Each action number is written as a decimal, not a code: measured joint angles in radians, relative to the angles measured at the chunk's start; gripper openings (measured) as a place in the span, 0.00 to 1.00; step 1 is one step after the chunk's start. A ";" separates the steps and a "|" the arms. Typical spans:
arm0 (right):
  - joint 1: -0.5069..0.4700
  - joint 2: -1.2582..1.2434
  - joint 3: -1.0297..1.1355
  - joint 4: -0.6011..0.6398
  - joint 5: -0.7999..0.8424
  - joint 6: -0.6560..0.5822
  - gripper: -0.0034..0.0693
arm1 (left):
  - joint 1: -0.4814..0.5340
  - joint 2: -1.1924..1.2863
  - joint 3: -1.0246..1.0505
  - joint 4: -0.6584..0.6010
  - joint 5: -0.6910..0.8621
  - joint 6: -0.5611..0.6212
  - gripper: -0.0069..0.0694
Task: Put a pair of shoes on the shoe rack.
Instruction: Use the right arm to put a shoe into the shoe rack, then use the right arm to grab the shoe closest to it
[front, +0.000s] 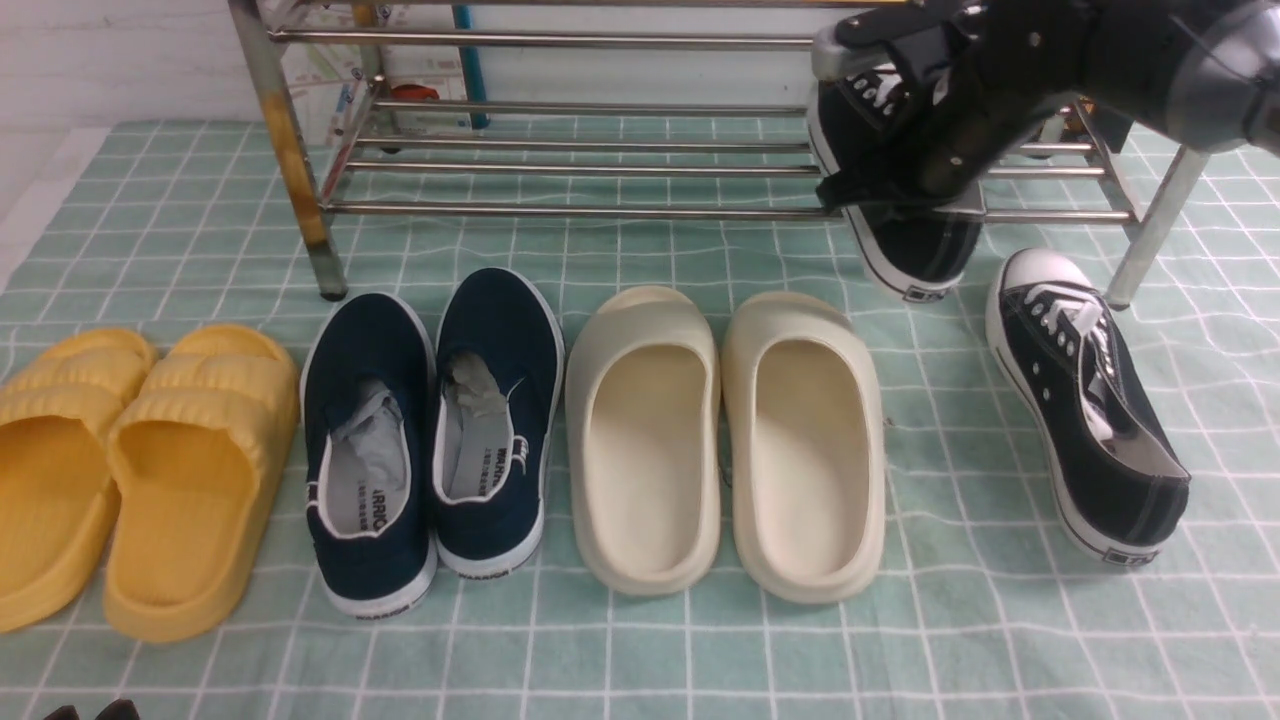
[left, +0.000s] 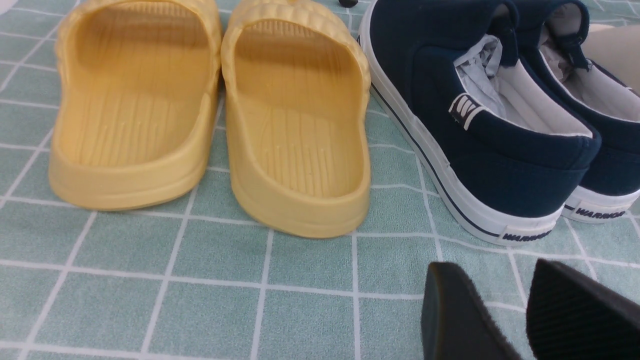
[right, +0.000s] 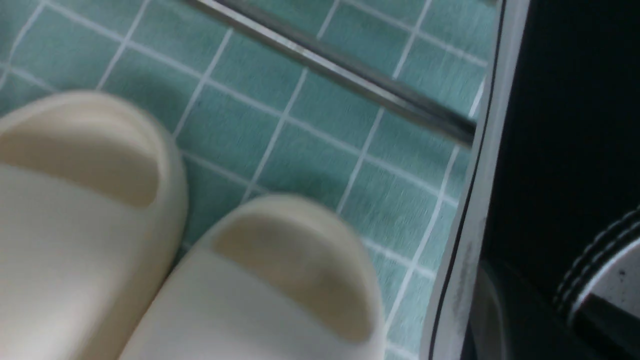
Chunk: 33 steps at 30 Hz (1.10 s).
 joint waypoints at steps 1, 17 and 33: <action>0.000 0.023 -0.034 -0.014 0.000 0.000 0.07 | 0.000 0.000 0.000 0.000 0.000 0.000 0.40; 0.000 0.119 -0.191 -0.099 -0.003 0.099 0.41 | 0.000 0.000 0.000 0.000 0.000 0.000 0.40; 0.000 -0.255 -0.061 -0.081 0.411 0.113 0.68 | 0.000 0.000 0.000 0.000 0.000 0.001 0.40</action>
